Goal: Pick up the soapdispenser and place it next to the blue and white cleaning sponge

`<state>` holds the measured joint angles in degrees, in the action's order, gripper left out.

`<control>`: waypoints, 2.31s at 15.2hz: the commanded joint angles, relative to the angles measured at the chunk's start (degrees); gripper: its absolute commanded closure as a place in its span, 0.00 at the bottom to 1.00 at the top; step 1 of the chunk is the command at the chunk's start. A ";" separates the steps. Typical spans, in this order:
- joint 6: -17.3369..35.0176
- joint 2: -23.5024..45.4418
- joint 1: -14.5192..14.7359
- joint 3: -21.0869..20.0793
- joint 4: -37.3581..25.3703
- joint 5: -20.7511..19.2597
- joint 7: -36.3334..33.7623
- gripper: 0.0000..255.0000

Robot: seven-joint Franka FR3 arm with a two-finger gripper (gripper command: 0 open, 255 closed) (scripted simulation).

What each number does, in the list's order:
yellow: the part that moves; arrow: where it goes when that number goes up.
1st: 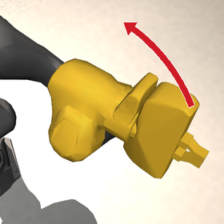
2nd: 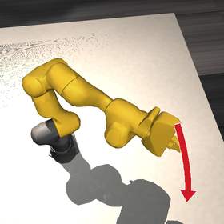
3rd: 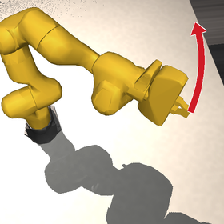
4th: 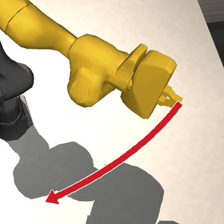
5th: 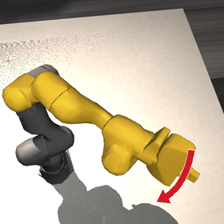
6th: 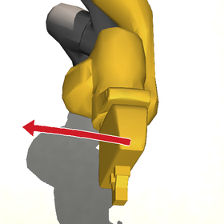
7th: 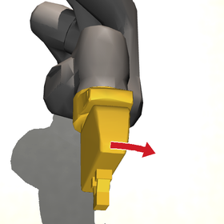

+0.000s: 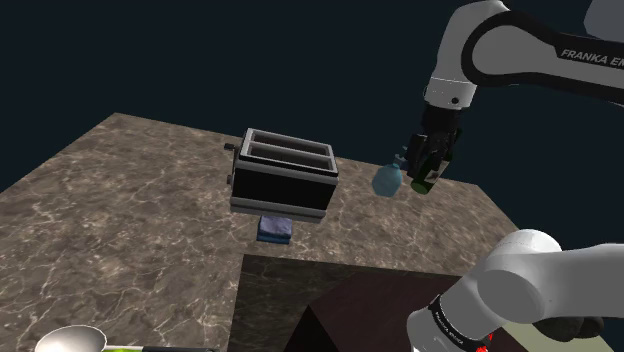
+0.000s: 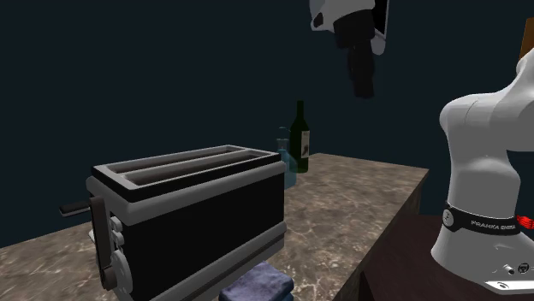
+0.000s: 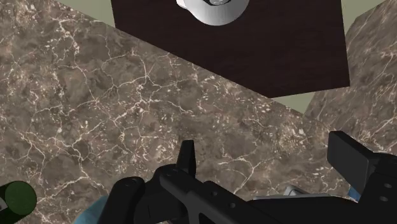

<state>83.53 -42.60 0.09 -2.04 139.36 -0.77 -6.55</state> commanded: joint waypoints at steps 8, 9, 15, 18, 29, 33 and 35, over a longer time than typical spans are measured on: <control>8.22 6.74 -2.84 8.16 -1.37 -5.91 10.07 0.00; 9.41 8.00 -3.18 9.28 -1.87 -6.52 11.48 0.00; 16.22 16.82 -4.65 15.80 -6.47 -8.57 19.93 0.00; 19.24 21.95 -5.10 18.85 -9.76 -8.39 24.33 0.00; 25.92 44.31 -7.43 27.50 -27.72 0.27 42.31 0.00; 28.24 45.69 -7.78 27.60 -26.74 1.01 43.16 0.00; 29.73 46.06 -7.82 27.61 -25.57 1.18 43.28 0.00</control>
<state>112.50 3.13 -7.75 25.60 113.34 0.24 36.69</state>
